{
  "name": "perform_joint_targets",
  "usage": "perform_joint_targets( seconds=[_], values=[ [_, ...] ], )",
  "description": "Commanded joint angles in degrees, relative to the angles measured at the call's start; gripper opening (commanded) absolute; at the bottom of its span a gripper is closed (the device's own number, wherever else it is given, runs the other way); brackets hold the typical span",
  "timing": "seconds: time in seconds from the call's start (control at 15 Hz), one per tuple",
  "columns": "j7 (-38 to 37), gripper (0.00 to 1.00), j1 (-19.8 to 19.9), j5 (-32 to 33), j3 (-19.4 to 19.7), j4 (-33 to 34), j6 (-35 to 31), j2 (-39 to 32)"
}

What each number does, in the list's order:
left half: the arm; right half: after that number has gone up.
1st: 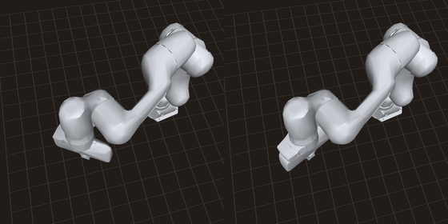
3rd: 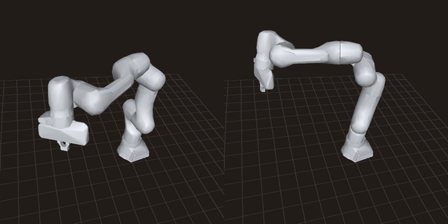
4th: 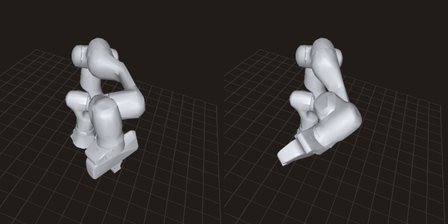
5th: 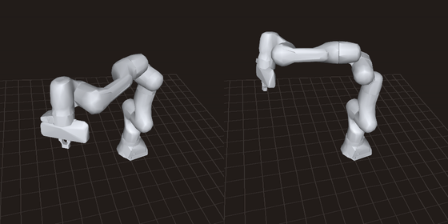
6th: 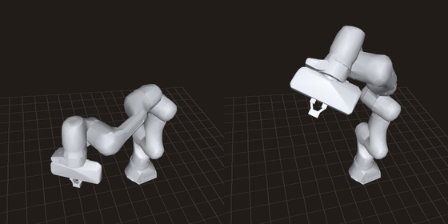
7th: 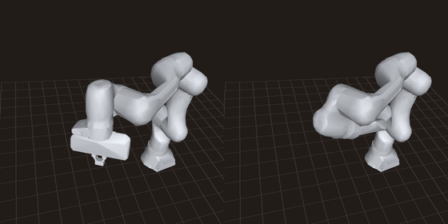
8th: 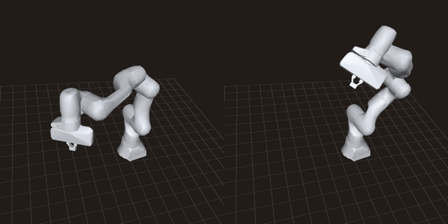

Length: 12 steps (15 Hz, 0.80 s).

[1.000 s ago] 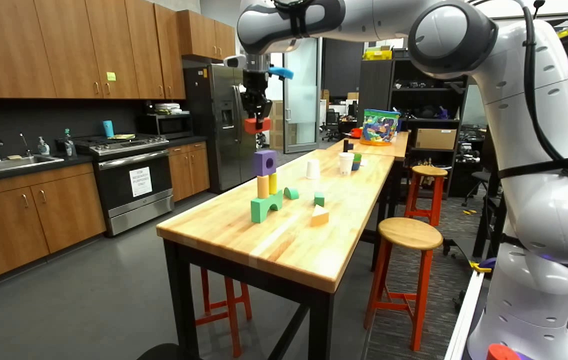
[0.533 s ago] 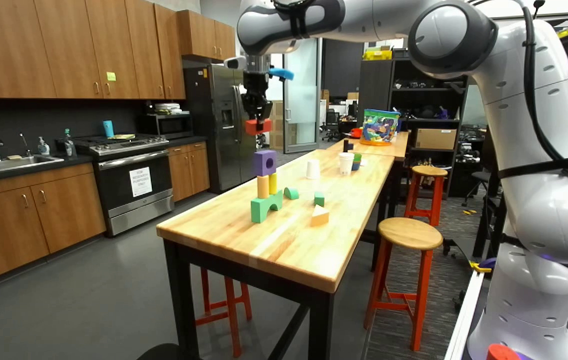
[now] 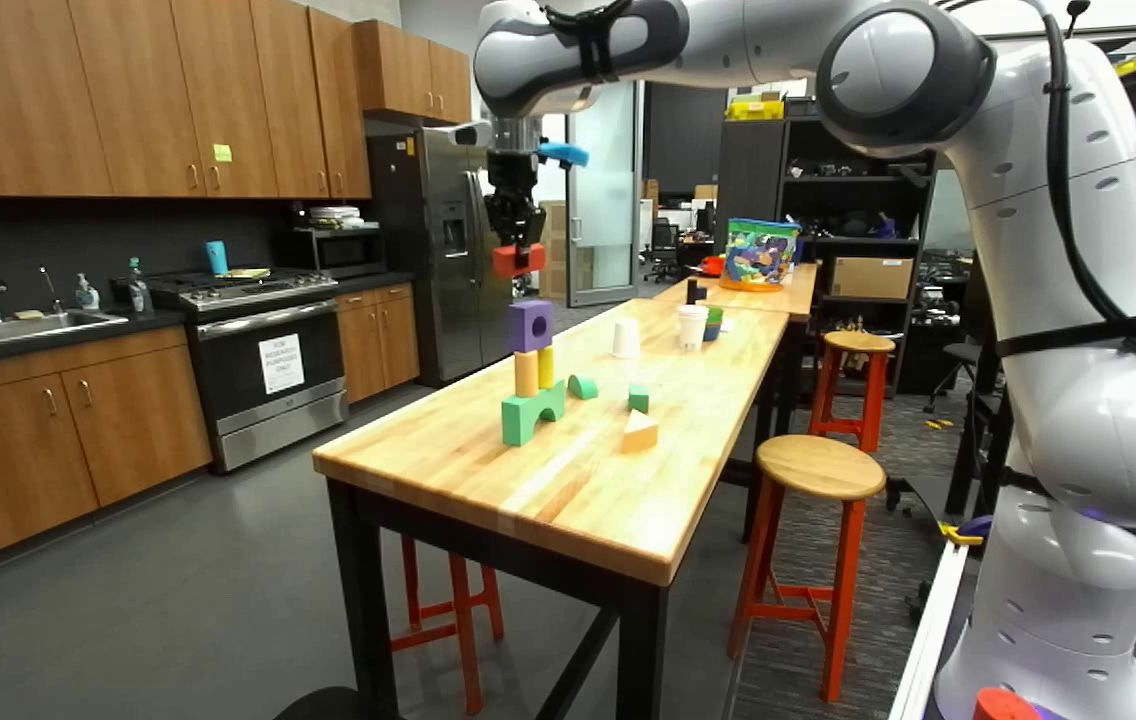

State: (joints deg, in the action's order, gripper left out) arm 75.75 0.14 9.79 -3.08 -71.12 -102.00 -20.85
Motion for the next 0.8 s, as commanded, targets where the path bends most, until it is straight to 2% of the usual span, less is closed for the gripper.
perform_joint_targets(
  seconds=[0.0, 0.47, 0.73],
  values=[
    [-0.53, 0.16, 0.28, -0.87, -0.09, -2.61, 0.07, 1.89],
    [0.71, 0.16, 0.82, -2.49, -0.46, -4.23, -1.5, 1.93],
    [3.5, 0.16, 1.74, -7.18, -1.04, -4.84, -2.63, 2.05]
  ],
)
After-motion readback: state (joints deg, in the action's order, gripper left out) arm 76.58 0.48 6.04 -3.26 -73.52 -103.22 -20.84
